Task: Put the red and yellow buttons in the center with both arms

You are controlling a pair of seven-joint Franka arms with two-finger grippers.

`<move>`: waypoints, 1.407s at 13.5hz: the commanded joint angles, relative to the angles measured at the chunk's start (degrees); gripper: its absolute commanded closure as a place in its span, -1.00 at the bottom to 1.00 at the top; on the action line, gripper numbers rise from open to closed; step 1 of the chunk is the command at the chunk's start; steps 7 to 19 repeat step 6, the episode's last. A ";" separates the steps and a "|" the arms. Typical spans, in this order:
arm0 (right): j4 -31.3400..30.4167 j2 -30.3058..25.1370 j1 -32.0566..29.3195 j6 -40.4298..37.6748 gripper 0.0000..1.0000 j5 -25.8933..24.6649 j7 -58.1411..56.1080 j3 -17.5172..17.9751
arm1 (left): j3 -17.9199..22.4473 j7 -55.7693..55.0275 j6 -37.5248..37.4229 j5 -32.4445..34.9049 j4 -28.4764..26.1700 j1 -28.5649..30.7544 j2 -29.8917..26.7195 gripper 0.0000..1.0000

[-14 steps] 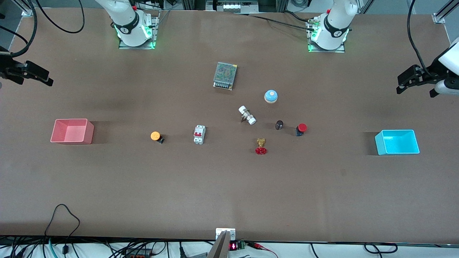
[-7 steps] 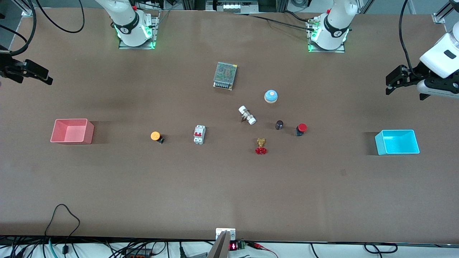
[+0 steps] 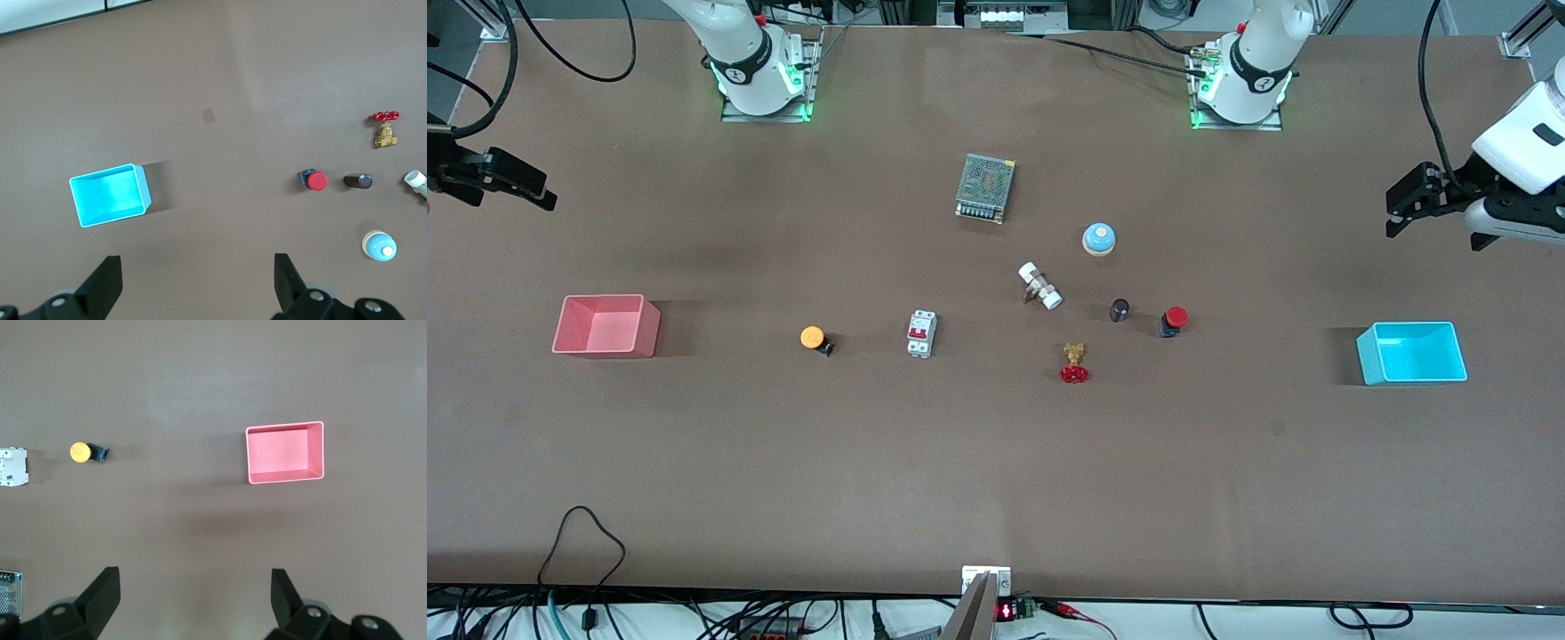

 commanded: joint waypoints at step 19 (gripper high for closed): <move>0.09 -0.94 0.01 -0.73 -1.00 -0.60 -0.19 0.12 | -0.17 0.18 -4.73 1.10 5.67 -0.33 2.65 -1.00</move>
